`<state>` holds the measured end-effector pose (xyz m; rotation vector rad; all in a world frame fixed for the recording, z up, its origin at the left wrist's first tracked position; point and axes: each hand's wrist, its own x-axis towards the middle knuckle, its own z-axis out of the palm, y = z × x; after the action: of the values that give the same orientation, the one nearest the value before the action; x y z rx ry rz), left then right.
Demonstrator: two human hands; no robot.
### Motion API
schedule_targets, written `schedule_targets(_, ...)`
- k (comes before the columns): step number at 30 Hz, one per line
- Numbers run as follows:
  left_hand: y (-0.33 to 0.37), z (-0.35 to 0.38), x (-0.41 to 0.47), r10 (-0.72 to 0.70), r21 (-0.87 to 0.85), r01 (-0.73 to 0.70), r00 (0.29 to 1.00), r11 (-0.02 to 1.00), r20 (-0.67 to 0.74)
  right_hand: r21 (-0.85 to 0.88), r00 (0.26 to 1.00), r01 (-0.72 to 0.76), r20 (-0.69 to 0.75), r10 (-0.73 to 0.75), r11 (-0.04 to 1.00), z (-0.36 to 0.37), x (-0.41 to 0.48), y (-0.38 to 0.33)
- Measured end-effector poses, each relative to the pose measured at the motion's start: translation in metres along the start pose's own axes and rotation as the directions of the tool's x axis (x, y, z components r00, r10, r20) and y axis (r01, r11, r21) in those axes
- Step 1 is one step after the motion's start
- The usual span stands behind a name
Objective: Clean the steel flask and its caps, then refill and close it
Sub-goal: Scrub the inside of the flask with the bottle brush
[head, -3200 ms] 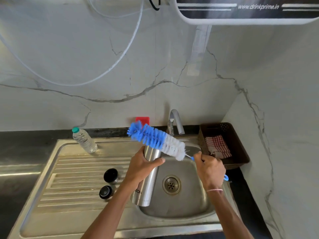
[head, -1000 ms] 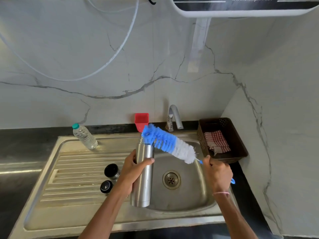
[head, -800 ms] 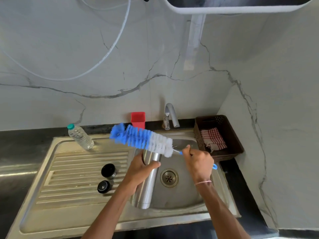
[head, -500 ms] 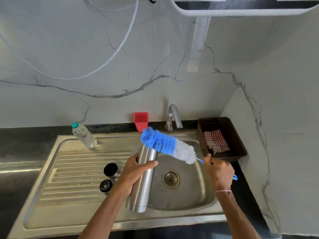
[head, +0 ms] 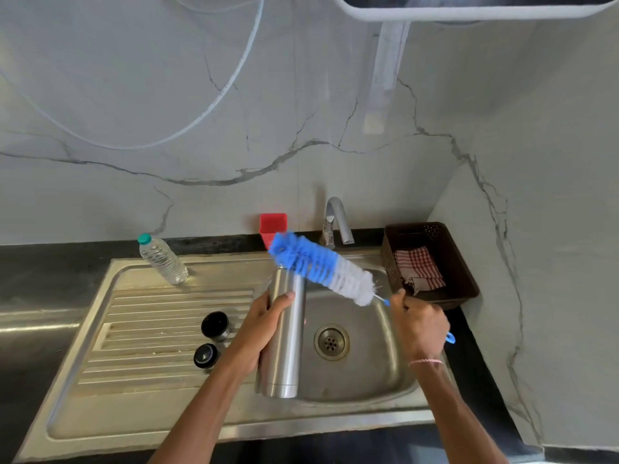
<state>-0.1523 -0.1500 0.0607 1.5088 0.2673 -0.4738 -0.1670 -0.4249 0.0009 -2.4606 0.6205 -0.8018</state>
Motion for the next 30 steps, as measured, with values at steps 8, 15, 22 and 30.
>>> schedule_targets(8,-0.001,0.003,0.011,0.083,0.156,-0.090,0.995,0.984,0.047,0.019,0.990,0.143,0.005,-0.143,0.990,0.008,0.003,-0.034)
schedule_targets(15,0.000,-0.002,0.004,0.108,0.148,-0.109,0.994,0.983,0.014,0.037,1.000,-0.011,-0.025,0.012,0.999,-0.001,0.006,-0.001)
schedule_targets(22,0.006,0.011,0.008,0.148,0.170,-0.153,0.988,0.973,0.044,0.004,0.994,0.113,-0.002,-0.113,0.994,0.012,0.006,-0.030)
schedule_targets(30,0.002,-0.005,0.010,0.033,0.065,-0.035,0.998,0.997,0.047,0.031,0.991,0.130,-0.041,-0.128,0.991,-0.002,0.005,-0.017)
